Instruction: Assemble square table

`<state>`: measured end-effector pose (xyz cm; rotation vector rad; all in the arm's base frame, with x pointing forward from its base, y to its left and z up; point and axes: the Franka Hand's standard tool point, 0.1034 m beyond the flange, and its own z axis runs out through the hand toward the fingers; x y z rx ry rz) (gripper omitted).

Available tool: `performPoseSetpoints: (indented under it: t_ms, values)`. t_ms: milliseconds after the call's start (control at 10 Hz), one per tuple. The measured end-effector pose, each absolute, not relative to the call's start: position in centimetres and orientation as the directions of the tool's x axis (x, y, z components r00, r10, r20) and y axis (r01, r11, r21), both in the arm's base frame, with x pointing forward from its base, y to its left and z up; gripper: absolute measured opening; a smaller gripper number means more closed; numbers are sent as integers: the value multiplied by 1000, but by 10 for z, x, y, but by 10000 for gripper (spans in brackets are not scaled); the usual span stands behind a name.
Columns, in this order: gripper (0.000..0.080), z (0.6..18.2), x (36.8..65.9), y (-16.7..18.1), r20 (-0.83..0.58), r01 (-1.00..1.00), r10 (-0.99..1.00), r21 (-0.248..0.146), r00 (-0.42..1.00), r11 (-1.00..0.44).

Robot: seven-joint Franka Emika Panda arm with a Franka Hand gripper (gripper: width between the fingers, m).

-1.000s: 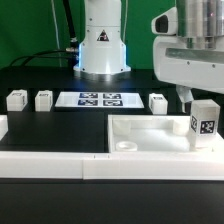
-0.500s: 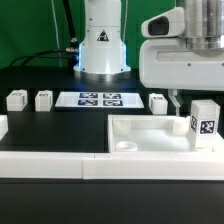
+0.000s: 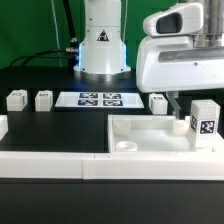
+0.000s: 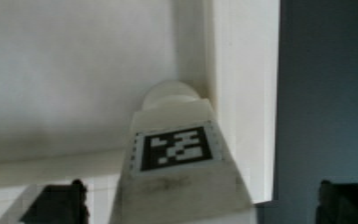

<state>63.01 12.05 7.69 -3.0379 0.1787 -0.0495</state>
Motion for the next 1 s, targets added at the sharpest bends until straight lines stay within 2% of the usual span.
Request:
performPoseSetpoints:
  t_ms: [200,300,500,600,700,800,900,1000]
  values:
    - [398,77,630,121,20,-174,-177,-103,984,-979]
    - [297,77,630,119,13,-250,-253,-102,967,-963]
    - [297,76,630,118,0,-364,-366,-101,931,-926]
    - [297,78,630,119,-12,-551,-552,-89,833,-830]
    - [297,78,626,124,-33,-719,-719,-66,694,-692]
    - [296,76,626,126,-51,-849,-848,-62,528,-525]
    - [296,75,626,127,-74,-925,-923,-64,378,-374]
    - [294,74,627,127,-90,-953,-950,-69,300,-295]
